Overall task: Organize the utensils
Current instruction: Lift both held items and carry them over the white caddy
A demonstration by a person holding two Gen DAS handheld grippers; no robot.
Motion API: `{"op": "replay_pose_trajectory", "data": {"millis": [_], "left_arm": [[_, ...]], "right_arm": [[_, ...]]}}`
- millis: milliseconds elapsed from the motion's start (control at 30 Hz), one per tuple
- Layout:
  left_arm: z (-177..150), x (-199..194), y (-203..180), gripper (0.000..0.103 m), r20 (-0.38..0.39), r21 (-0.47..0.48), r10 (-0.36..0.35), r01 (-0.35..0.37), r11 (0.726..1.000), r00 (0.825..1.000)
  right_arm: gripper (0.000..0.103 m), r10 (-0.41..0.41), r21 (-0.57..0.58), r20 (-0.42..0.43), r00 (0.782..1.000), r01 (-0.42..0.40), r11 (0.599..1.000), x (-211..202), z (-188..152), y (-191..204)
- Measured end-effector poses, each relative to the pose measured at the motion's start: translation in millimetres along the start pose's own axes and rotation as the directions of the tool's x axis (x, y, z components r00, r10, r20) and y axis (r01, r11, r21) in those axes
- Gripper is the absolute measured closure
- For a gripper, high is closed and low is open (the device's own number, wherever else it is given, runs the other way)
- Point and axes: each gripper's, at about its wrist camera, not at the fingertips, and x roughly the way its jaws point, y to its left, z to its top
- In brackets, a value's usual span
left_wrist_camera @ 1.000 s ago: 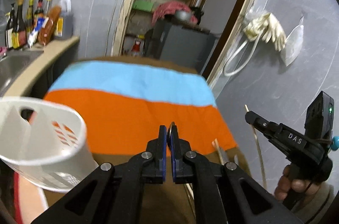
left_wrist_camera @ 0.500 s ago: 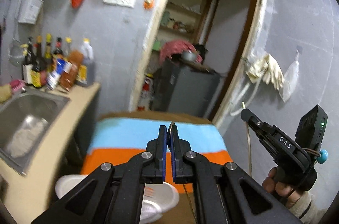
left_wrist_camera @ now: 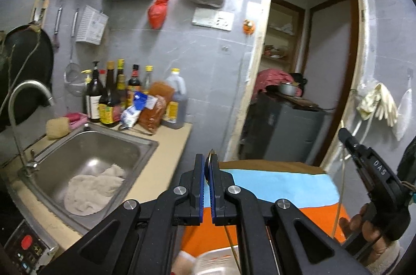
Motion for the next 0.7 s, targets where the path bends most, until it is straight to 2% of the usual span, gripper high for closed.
{"op": "replay_pose_trajectory", "data": {"millis": [167,300,400,567,700], "left_arm": [[-19,15,6,0.100,-0.020,0.028,0.010,-0.010,1.000,1.000],[-34,23,-1,0.100,-0.039,0.042,-0.003,0.004,0.999,0.999],[-43,27,-4,0.100,-0.049,0.043,-0.011,0.014,0.999,0.999],[-48,28,-6,0.100,-0.060,0.038,-0.017,0.020,0.999,0.998],[-50,29,-6,0.100,-0.065,0.036,-0.009,0.012,0.999,0.998]], "right_arm": [[0.099,-0.023,-0.044,-0.003,1.000,0.023,0.999,8,-18,5],[0.099,-0.022,-0.049,0.027,0.999,0.024,0.999,1,-19,6],[0.099,-0.029,-0.064,0.006,1.000,0.029,0.998,1,-18,9],[0.099,-0.056,-0.083,-0.032,0.998,0.053,0.995,-4,-20,7],[0.099,-0.061,-0.061,-0.012,0.998,0.061,0.996,-5,-22,-2]]}}
